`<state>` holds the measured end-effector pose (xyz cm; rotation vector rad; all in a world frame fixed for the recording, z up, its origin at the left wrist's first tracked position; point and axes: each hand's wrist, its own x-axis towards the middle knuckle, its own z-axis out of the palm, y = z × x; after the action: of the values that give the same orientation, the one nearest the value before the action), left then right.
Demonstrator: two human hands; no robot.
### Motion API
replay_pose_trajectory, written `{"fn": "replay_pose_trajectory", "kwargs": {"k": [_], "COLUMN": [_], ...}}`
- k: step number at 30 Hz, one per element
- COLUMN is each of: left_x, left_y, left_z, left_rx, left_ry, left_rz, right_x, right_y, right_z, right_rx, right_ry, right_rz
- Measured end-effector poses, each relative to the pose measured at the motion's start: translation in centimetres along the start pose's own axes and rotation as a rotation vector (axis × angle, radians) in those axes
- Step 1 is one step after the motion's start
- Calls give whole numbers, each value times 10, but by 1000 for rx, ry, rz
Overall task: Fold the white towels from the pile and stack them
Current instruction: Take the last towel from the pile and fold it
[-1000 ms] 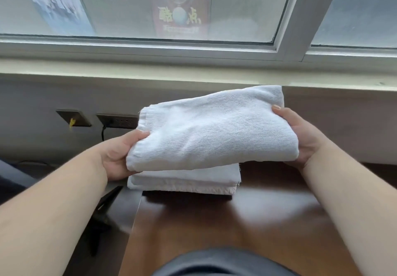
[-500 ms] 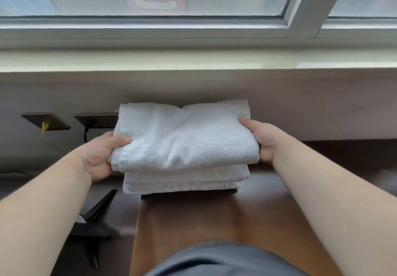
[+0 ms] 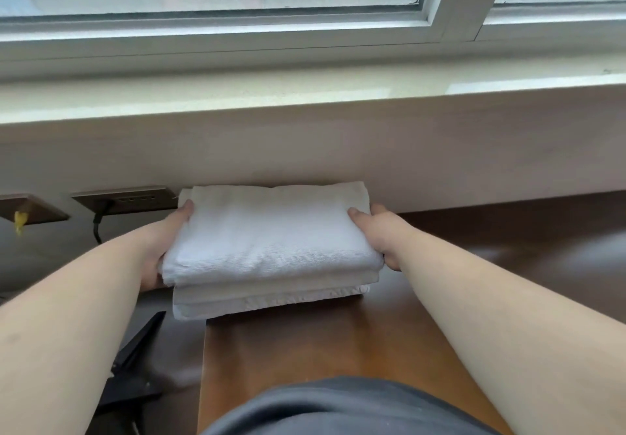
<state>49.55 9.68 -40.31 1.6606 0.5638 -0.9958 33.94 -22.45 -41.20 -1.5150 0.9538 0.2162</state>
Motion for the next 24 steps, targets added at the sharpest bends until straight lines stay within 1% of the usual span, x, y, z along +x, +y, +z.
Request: {"fn": "replay_pose_trajectory", "kwargs": {"k": [3,6,9,11,15,17,18,19,20,21,22,23,24], "left_x": [2,5,11,14,16,12,9,4,-1,-7,-15,-22,-26], "left_y": [5,5,2,-2,-4,-2,0,2,4,5,5,3,-2], "left_z": [-2,-7,-9,-11,-7,0,3,6,9,15,24,36,49], "left_rx": [-18,-52,-29,-27,-62,-22,52,179,355,533,705,888,1073], "left_ry": [8,-5,56,77,132,181,242,343,476,597,661,655,598], "left_rz": [23,69,236,294,308,307,326,376,471,625,816,995,1118], "right_x": [6,9,11,12,11,9,7,5,1,-3,-6,-8,-9], "right_y": [3,5,5,5,6,4,4,4,3,1,-1,-3,-5], "right_z": [1,0,-1,-1,2,4,5,6,7,11,17,25,34], "right_rx": [-87,-114,-165,-215,-289,-277,-298,-365,-475,-598,-715,-823,-921], "right_ry": [9,-12,-27,1,96,123,163,237,327,403,434,414,360], "right_rz": [-56,-70,-74,-66,-73,-82,-111,-174,-276,-413,-549,-647,-697]}}
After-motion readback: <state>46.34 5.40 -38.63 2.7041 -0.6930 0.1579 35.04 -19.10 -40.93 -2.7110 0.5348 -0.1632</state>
